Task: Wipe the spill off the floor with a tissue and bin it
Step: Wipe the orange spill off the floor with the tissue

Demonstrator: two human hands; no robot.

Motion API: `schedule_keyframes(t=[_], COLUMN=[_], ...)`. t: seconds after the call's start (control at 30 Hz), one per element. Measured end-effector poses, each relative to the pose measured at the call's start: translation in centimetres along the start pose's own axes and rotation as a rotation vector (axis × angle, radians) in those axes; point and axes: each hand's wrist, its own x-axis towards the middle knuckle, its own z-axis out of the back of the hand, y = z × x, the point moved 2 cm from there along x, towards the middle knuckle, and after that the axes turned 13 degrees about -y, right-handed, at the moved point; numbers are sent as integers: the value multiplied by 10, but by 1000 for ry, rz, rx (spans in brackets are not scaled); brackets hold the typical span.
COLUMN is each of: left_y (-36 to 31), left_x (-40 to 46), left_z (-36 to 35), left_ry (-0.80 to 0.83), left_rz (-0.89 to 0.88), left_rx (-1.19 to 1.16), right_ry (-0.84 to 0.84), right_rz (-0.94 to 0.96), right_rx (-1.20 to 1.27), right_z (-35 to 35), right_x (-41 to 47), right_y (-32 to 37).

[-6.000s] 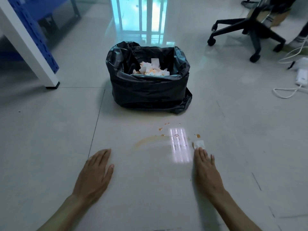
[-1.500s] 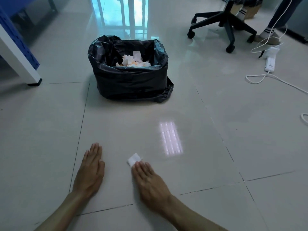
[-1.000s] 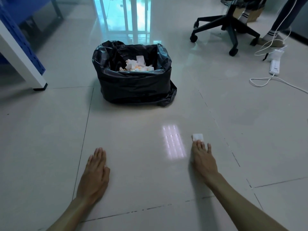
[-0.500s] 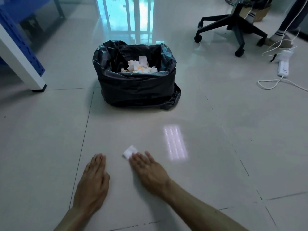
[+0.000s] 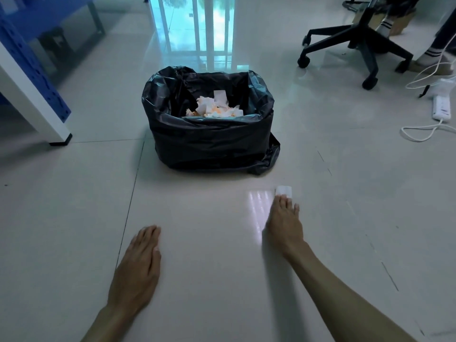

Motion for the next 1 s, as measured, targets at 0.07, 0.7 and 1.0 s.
schedule_keyframes(t=[0.07,0.7,1.0], left_y=[4,-8,-22], left_x=[1,-7,-30], left_z=[-2,6,10], left_ry=[-18,-19,58], left_rz=[8,-26,72], left_rx=[-13,-48,-137], right_ry=[-28,-143,-65], right_rz=[89,229,124], right_rx=[23,12,63], right_z=[-4,16,6], right_x=[4,-53,-105], right_y=[28,-62,-14])
